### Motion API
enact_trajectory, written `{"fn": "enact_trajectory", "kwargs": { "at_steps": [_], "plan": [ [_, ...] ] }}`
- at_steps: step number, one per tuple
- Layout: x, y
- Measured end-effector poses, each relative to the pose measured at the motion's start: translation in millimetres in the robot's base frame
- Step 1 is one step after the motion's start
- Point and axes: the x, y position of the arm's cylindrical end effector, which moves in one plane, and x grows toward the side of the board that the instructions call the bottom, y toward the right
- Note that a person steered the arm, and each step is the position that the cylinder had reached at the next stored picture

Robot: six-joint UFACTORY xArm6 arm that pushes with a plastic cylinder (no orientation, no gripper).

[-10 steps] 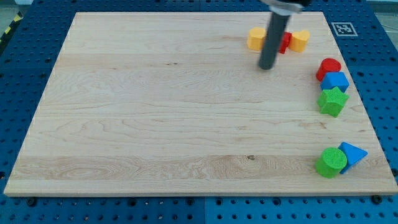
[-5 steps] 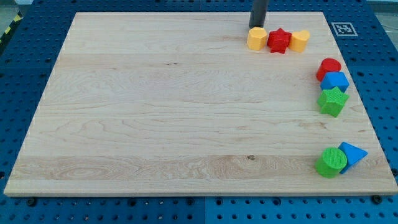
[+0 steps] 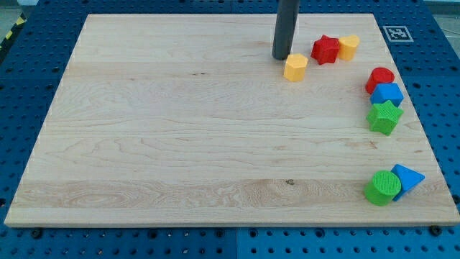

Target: Push the yellow hexagon into the green star

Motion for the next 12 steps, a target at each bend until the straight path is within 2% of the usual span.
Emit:
{"fn": "enact_trajectory", "kwargs": {
  "at_steps": [1, 3, 5, 6, 7, 10, 12],
  "plan": [
    [22.2, 24.5],
    [23.6, 31.2],
    [59.3, 65.4],
    [45.5, 38.5],
    [52.5, 12.0],
    [71.2, 12.0],
    [105.2, 76.7]
  ]
}}
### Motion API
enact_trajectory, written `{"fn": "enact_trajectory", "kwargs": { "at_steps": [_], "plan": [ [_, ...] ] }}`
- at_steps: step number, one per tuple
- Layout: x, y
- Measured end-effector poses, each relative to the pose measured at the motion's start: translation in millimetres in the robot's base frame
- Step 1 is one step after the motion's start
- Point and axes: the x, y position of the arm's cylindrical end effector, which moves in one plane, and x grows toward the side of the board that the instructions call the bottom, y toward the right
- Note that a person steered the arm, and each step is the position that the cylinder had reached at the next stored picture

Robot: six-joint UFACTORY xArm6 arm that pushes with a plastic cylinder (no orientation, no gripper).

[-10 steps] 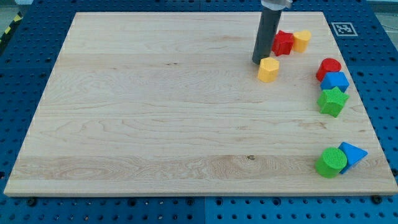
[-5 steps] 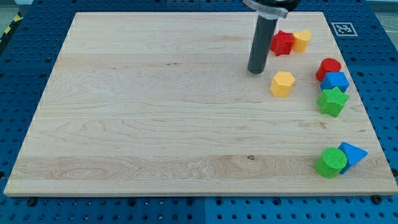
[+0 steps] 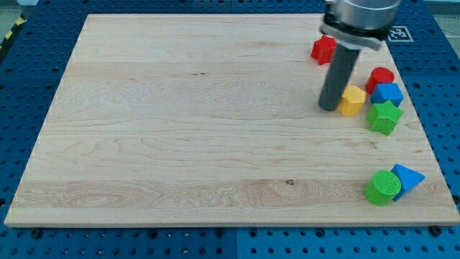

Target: Push the yellow hexagon into the green star

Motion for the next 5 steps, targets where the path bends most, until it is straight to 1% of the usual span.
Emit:
{"fn": "enact_trajectory", "kwargs": {
  "at_steps": [1, 3, 4, 5],
  "plan": [
    [-0.5, -12.7],
    [-51.3, -20.8],
    [-48.3, -0.9],
    [-25.8, 22.8]
  ]
}}
